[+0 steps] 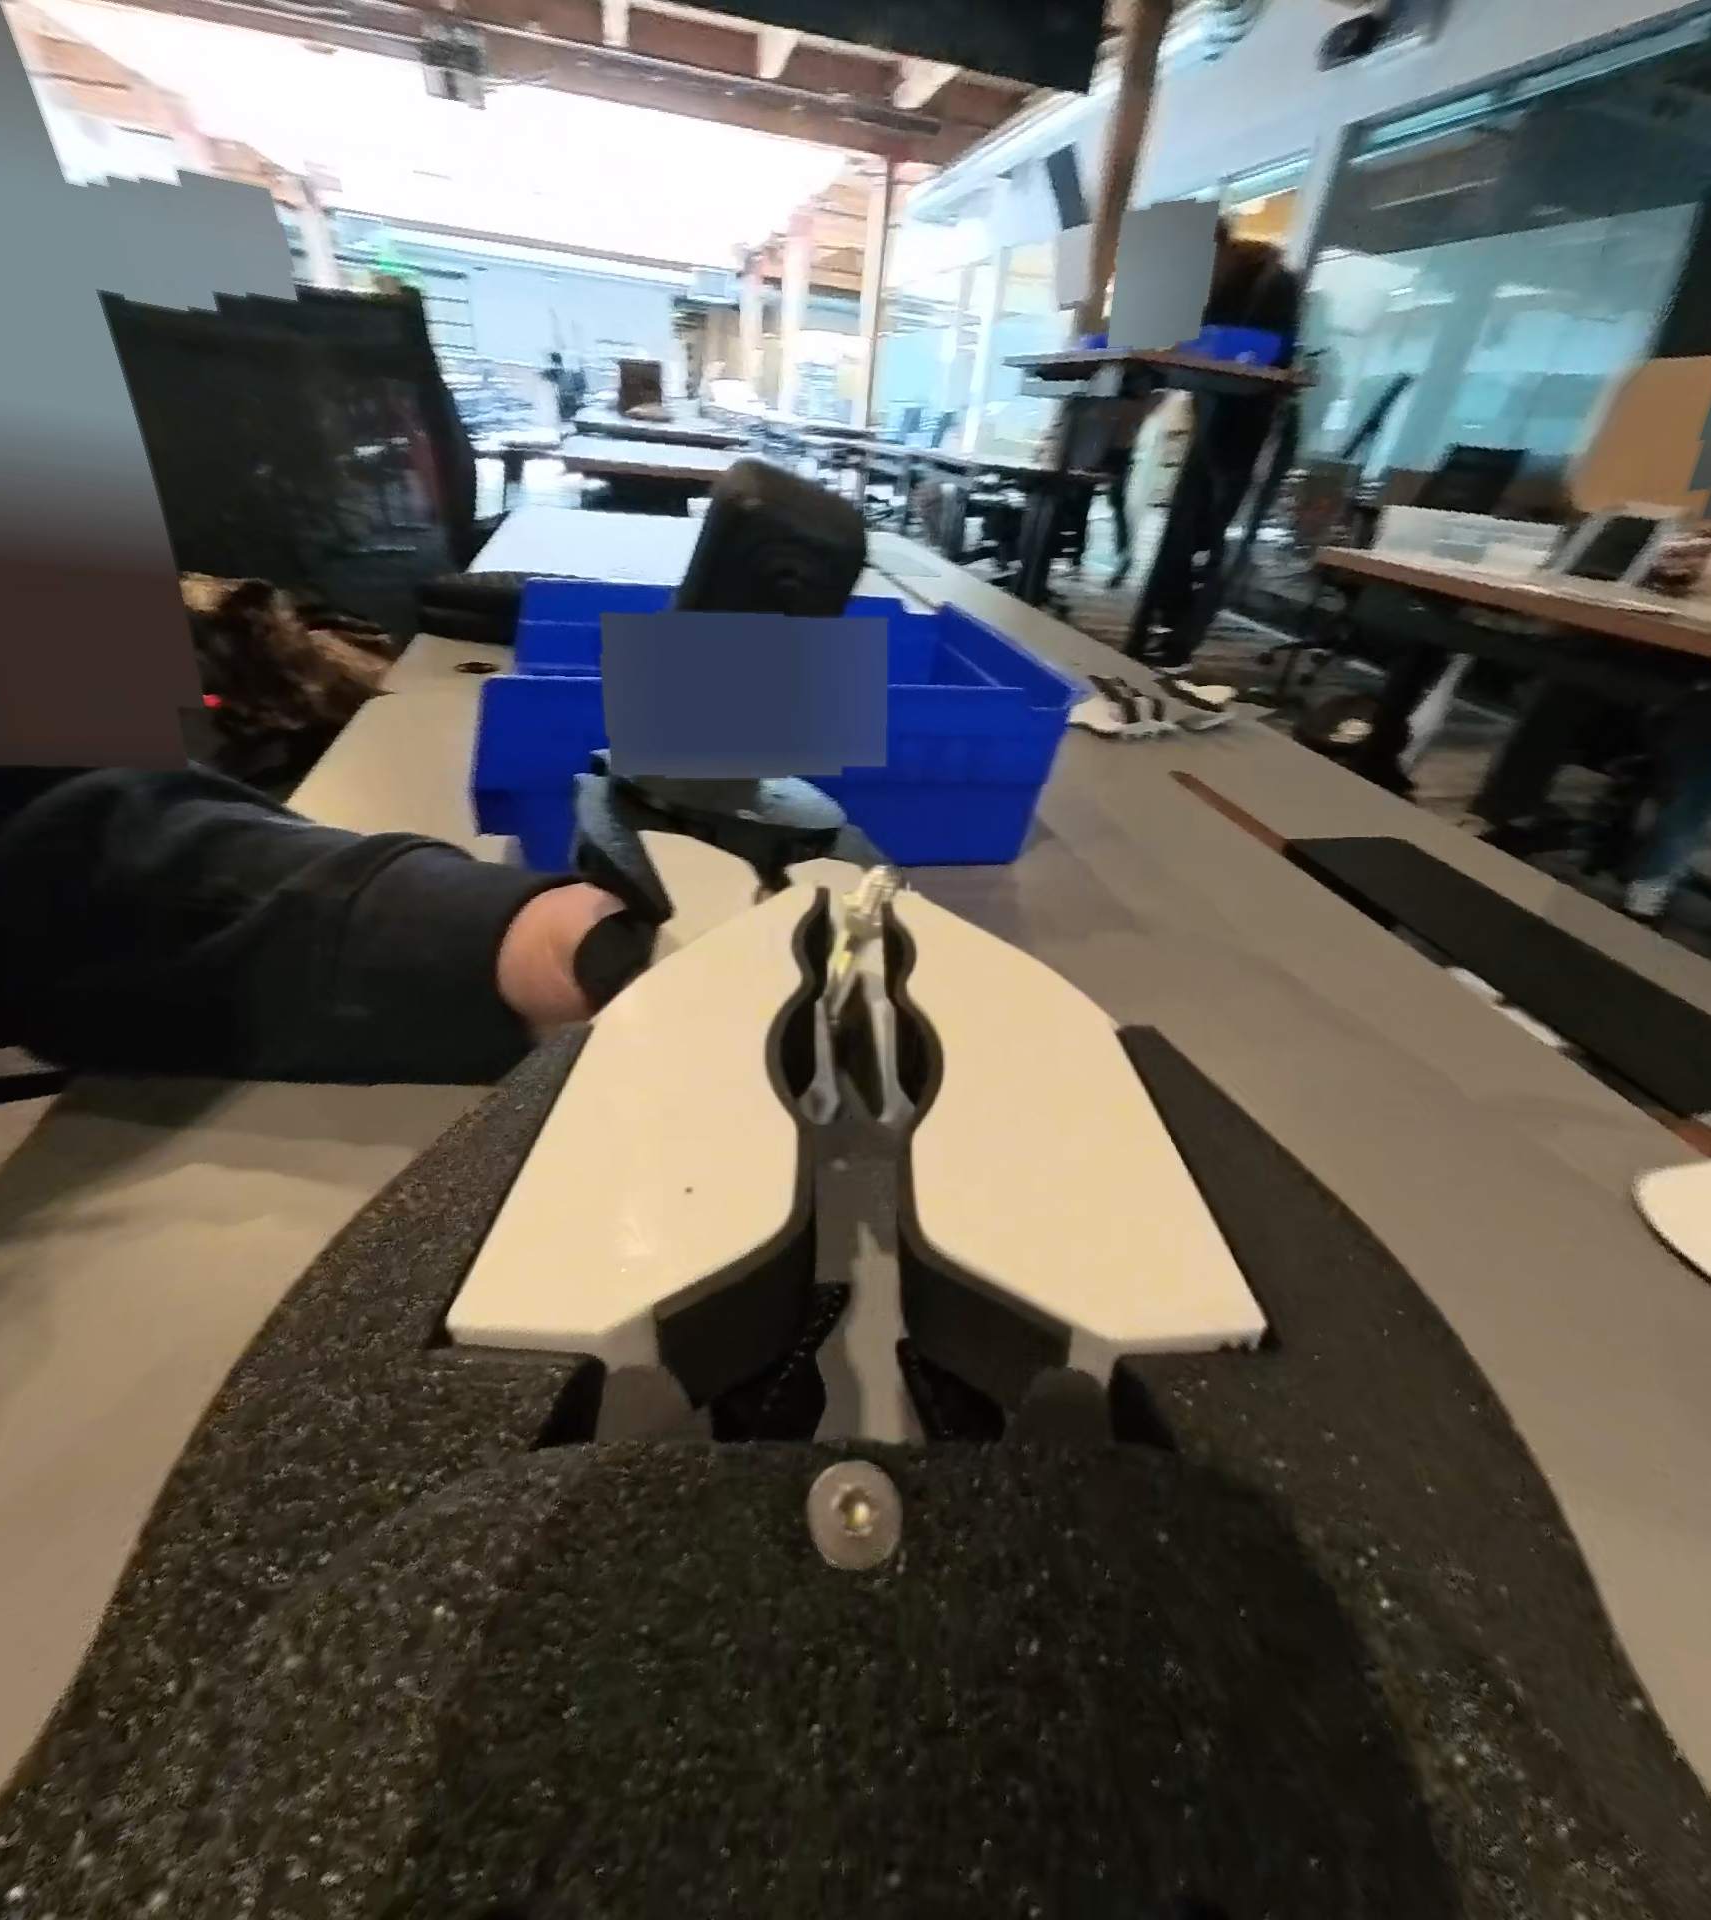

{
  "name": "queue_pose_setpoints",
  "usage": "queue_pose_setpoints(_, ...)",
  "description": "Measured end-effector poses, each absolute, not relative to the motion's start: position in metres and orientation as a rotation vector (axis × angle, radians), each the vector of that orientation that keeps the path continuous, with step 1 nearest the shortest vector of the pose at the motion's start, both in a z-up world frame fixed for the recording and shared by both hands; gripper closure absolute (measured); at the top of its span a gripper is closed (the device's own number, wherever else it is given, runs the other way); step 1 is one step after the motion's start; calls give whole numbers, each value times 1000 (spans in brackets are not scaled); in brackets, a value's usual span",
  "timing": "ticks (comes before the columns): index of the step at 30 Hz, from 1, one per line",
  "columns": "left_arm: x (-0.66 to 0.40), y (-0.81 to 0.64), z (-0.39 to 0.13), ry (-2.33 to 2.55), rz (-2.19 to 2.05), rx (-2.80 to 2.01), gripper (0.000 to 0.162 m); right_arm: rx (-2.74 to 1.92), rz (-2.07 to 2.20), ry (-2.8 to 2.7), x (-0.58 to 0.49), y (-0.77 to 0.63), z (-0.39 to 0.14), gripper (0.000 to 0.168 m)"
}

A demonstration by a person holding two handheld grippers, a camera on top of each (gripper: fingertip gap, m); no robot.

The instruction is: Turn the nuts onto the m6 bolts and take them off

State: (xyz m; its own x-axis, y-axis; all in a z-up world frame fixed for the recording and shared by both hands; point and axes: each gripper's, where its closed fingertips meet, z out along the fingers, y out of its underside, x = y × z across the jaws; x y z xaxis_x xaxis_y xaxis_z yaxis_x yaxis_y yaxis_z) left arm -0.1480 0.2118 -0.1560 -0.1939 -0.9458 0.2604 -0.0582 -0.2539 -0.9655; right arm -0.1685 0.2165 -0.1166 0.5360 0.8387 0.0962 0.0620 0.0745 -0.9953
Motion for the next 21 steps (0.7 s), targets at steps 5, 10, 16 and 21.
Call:
queue_pose_setpoints(5, -148, 211, -156, 1255, -1542, -1324, 154, -1431, 698, -816, -171, 223, -121, 144)
queue_pose_setpoints(10, -148, 210, -156, 1258, -1543, -1321, 154, -1474, 719, -823, -177, 225, -129, 144)
queue_pose_setpoints(16, -148, 209, -155, 1256, -1557, -1311, 154, -1511, 768, -831, -180, 225, -135, 160)
queue_pose_setpoints(21, -149, 207, -150, 1232, -1600, -1273, 153, -1508, 812, -815, -180, 224, -131, 162)
